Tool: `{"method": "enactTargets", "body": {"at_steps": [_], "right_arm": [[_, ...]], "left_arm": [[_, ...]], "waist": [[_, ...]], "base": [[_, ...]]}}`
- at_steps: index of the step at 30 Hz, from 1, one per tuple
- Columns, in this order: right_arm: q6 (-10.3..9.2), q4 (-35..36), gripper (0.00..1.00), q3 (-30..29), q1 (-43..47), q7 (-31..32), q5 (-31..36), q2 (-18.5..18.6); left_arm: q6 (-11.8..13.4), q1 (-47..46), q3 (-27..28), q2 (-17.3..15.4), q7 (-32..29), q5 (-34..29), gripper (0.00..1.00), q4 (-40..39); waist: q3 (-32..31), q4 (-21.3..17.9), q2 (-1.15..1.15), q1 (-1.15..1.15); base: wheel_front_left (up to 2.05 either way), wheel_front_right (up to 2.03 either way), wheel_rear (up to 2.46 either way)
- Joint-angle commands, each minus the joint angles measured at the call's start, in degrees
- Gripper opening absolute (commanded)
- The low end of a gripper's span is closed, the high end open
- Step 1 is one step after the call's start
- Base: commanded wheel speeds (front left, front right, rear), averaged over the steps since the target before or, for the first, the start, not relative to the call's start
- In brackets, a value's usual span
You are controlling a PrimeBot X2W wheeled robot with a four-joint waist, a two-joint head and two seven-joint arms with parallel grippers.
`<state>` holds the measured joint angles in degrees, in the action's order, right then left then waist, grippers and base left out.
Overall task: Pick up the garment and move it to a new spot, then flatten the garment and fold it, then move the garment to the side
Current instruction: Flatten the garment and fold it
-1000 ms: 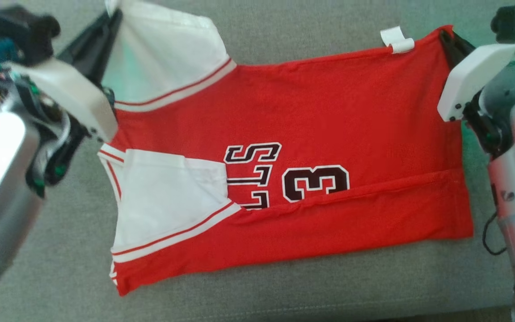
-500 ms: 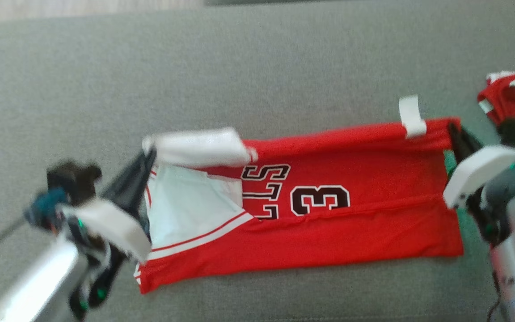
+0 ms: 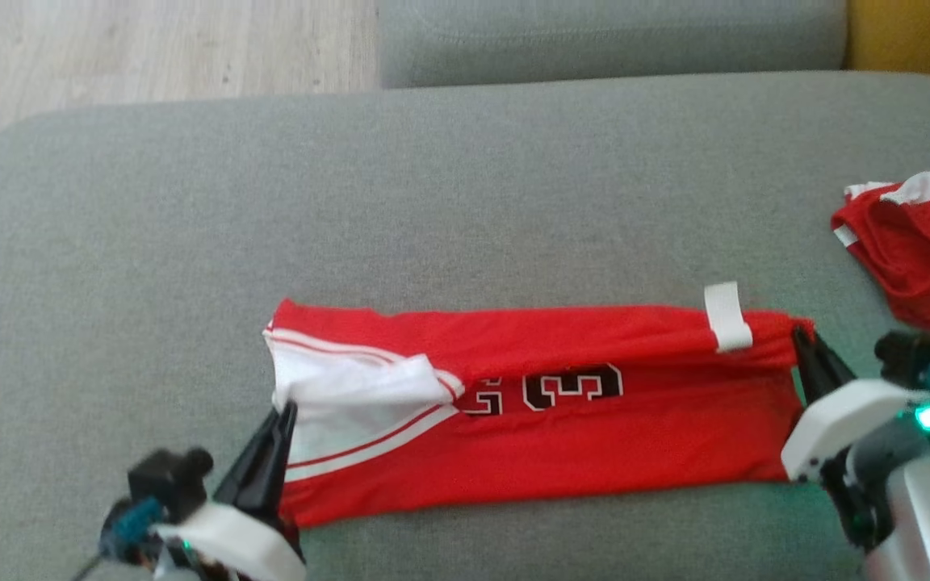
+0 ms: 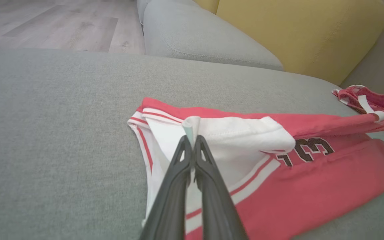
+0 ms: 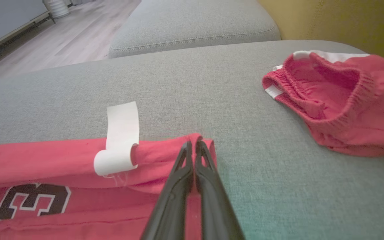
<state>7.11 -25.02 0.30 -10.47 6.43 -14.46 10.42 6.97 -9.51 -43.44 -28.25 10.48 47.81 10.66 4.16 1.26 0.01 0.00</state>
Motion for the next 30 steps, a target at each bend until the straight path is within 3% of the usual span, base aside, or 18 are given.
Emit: {"method": "enactTargets", "body": {"at_steps": [1, 2, 3, 4, 5, 10, 17, 23, 30], "right_arm": [[0.37, 1.9, 0.29, 0.7, 0.0, -1.1, 0.4, 0.0], [0.37, 1.7, 0.44, 0.5, 0.8, -1.6, 0.4, -0.4], [0.37, 1.5, 0.97, 0.1, 1.5, -2.2, 0.5, -0.7], [0.37, 1.3, 1.0, -0.3, 2.2, -3.0, 0.8, -0.9], [0.37, 1.1, 1.0, -0.6, 2.9, -3.5, 1.0, -1.2], [0.37, 1.3, 1.0, -4.7, 6.7, -6.2, 1.6, -3.1], [0.37, 6.2, 1.0, -9.0, 9.0, -7.2, 4.4, -4.8], [0.37, 9.3, 1.0, -9.5, 9.4, -1.6, 5.9, -6.0], [0.37, 7.7, 1.0, -9.9, 7.5, 8.0, 8.7, -5.8]], "left_arm": [[-0.3, -1.0, 1.6, -0.9, 1.2, -0.6, 0.0, -0.8], [-0.5, -0.3, 1.3, -0.6, 1.6, -0.8, 0.02, -0.2], [-0.7, 0.3, 1.0, -0.3, 2.1, -1.1, 0.3, 0.5], [-0.8, 0.8, 0.8, 0.1, 2.5, -1.4, 0.76, 1.2], [-0.8, 1.4, 0.7, 0.6, 2.9, -1.5, 1.0, 1.8], [0.9, 4.7, 3.9, 3.0, 4.3, -1.6, 1.0, 2.7], [5.6, 9.9, 14.0, 4.4, 4.5, -6.2, 1.0, -2.1], [7.3, 12.7, 17.6, 4.8, 4.5, -9.1, 1.0, -6.1], [7.8, 12.5, 18.0, 4.2, 4.4, -10.0, 1.0, -8.4]], "waist": [[-0.8, -0.1, -0.01, 0.0], [-1.2, 0.0, -0.01, 0.0], [-1.7, 0.0, -0.01, 0.0], [-2.1, 0.0, -0.01, 0.0], [-2.6, 0.0, -0.01, 0.0], [-4.2, 0.4, -0.01, 0.0], [-4.6, 1.6, -0.01, 0.0], [-4.1, 3.3, -0.01, 0.0], [-2.5, 4.9, -0.01, 0.0]], "base": [[0.0, 0.0, 0.0], [0.0, 0.0, 0.0], [0.0, 0.0, 0.0], [0.0, 0.0, 0.0], [0.0, 0.0, 0.0], [0.0, 0.0, 0.0], [0.0, 0.0, 0.0], [0.0, 0.0, 0.0], [0.0, 0.0, 0.0]]}}
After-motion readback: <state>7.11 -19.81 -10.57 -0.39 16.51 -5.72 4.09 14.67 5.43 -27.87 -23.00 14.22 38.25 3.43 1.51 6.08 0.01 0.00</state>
